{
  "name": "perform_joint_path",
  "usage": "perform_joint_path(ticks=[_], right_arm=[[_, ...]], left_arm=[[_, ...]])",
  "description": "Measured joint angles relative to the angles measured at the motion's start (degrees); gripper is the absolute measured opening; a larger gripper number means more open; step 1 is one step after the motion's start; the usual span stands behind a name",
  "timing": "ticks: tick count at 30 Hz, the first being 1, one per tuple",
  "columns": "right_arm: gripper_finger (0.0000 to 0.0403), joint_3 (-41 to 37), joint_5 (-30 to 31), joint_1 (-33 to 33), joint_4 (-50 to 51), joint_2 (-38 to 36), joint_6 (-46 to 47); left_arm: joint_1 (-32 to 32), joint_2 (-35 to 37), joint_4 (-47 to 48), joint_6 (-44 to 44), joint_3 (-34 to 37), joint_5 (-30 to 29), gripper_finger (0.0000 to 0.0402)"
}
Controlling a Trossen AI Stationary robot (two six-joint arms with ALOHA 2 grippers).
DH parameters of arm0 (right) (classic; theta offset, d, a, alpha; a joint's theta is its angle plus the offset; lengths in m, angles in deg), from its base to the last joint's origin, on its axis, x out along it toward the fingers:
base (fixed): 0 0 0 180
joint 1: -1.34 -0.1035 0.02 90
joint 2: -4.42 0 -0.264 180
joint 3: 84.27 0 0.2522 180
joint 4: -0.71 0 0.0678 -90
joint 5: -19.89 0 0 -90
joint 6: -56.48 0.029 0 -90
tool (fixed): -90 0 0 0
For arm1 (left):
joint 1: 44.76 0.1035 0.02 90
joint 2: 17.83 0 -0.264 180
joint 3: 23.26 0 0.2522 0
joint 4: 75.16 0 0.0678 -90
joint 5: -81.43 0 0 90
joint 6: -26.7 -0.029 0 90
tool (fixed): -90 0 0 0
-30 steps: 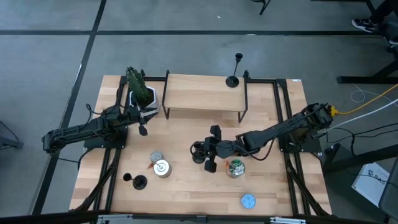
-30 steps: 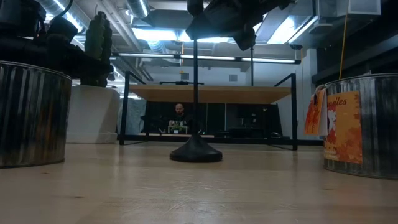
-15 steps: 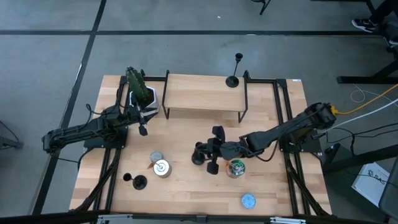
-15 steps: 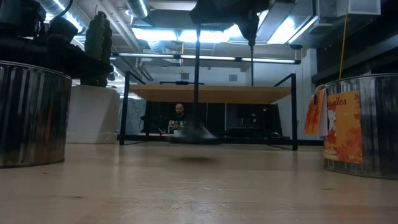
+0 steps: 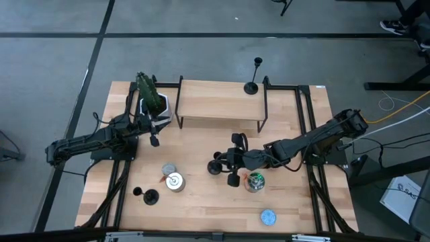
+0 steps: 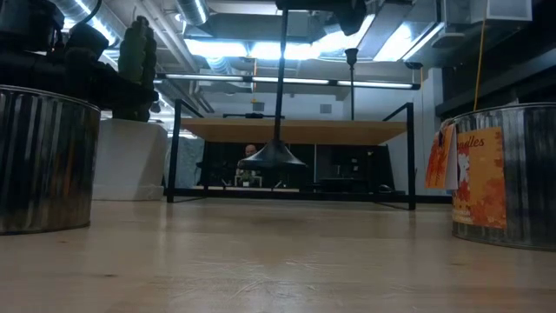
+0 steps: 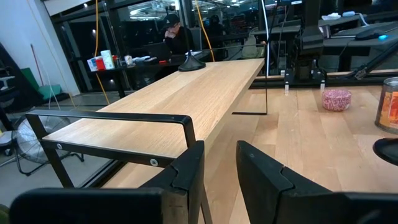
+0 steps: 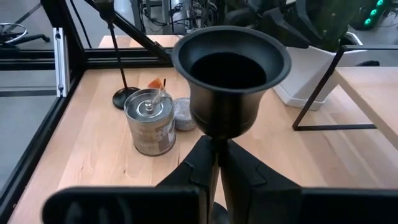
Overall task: Pick & Place candle stick holders
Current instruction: Align the right black candle holder with the other black candle holder on the shelf
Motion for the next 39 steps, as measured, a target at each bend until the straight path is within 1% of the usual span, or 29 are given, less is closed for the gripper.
perform_joint_path(ticks=[10, 15, 28, 36, 39], right_arm=[[0.0022, 0.1, 0.0, 0.0, 1.2, -2.1, 0.0], [0.0022, 0.1, -0.4, 0.0, 3.7, -3.6, 0.0], [0.0022, 0.1, -0.4, 0.2, 4.3, -3.8, 0.4], [0.0022, 0.1, 3.4, 0.2, 3.9, -4.1, 0.4], [0.0022, 0.1, 3.8, 0.5, 3.5, -4.8, -1.0]], left_arm=[[0.0, 0.0, 0.0, 0.0, 0.0, 0.0, 0.0088], [0.0, 0.0, 0.0, 0.0, 0.0, 0.0, 0.0088], [0.0, 0.0, 0.0, 0.0, 0.0, 0.0, 0.0088], [0.0, 0.0, 0.0, 0.0, 0.0, 0.0, 0.0088], [0.0, 0.0, 0.0, 0.0, 0.0, 0.0, 0.0088]])
